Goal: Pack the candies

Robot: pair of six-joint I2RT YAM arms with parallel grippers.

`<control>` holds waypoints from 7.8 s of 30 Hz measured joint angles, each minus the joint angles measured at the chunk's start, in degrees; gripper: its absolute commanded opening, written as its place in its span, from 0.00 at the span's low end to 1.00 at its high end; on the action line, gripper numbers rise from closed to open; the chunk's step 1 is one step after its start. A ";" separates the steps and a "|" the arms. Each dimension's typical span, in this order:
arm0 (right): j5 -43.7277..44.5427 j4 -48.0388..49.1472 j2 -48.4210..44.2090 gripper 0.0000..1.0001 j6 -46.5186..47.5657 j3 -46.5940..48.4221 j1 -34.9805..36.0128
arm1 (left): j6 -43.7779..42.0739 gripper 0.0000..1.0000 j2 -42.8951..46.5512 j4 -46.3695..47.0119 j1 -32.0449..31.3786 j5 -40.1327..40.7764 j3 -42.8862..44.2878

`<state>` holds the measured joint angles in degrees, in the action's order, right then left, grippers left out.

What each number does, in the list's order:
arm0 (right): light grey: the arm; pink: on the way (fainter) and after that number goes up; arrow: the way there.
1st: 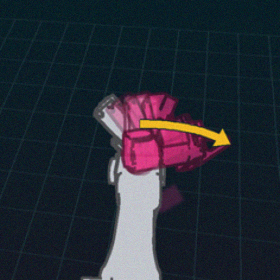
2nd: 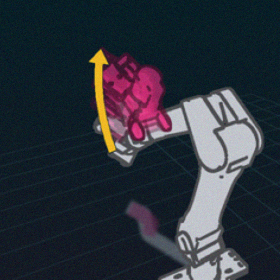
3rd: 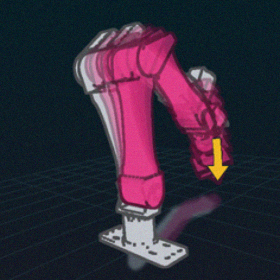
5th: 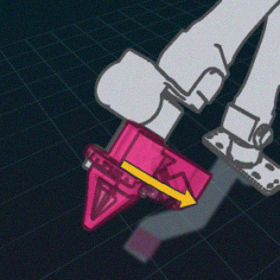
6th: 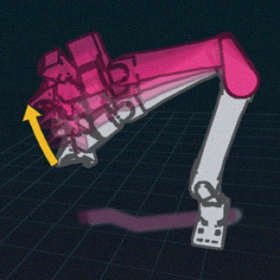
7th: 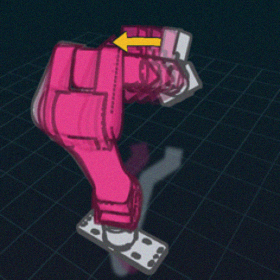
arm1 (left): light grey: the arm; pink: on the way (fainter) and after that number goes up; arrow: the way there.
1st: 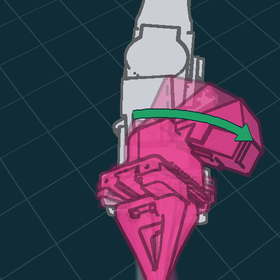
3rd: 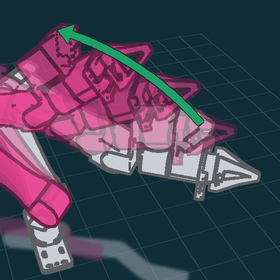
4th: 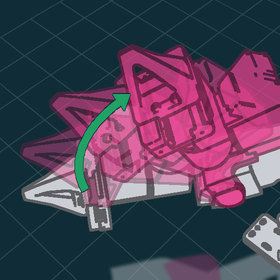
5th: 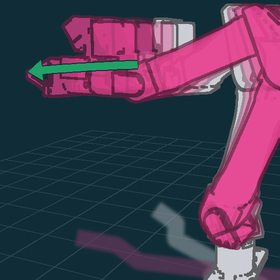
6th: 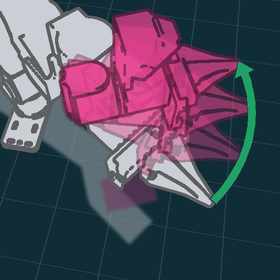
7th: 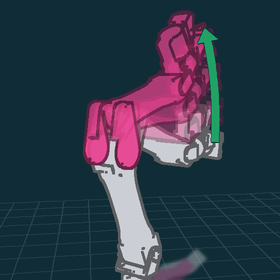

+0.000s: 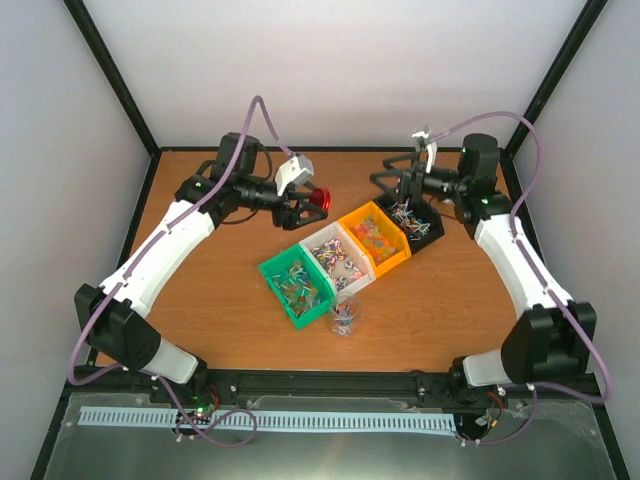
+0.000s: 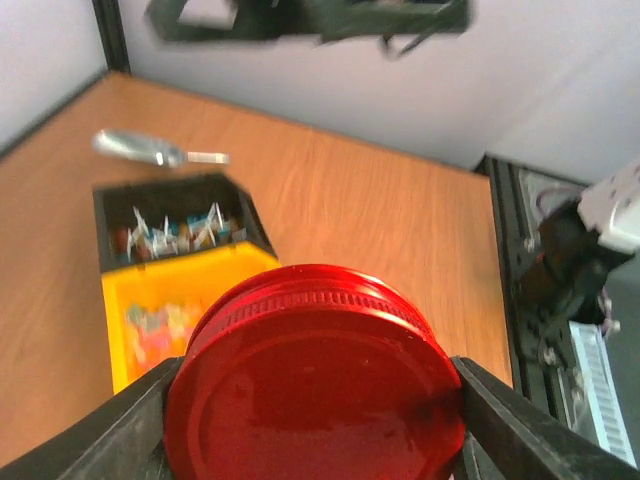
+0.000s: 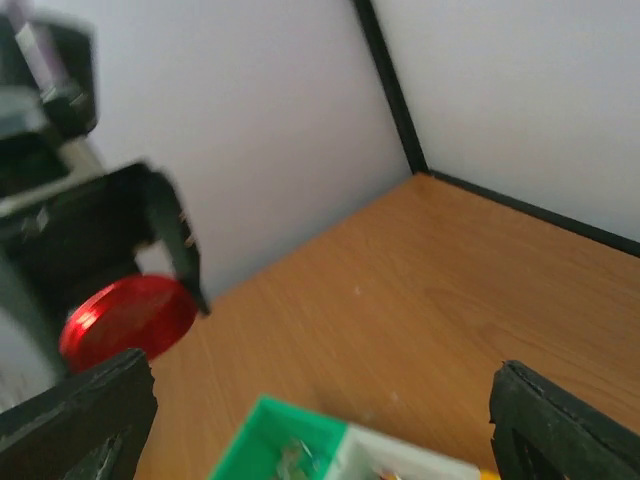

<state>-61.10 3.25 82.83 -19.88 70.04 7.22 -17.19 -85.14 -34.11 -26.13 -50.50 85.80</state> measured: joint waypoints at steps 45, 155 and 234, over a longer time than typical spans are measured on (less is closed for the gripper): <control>10.80 -33.81 -9.11 0.97 78.25 -30.97 18.45 | -17.64 0.56 -1.14 -16.92 -16.00 17.53 -13.00; 6.29 9.42 8.81 0.57 54.29 -38.01 30.18 | -17.44 0.72 1.18 -19.63 -20.81 27.50 -20.44; 6.88 8.24 8.94 0.79 53.94 -35.10 30.18 | -17.00 0.33 7.50 -22.43 -19.65 25.11 -19.67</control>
<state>-54.22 11.49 91.77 34.06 34.94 37.41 -34.20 -77.65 -56.53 -45.78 -25.39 66.13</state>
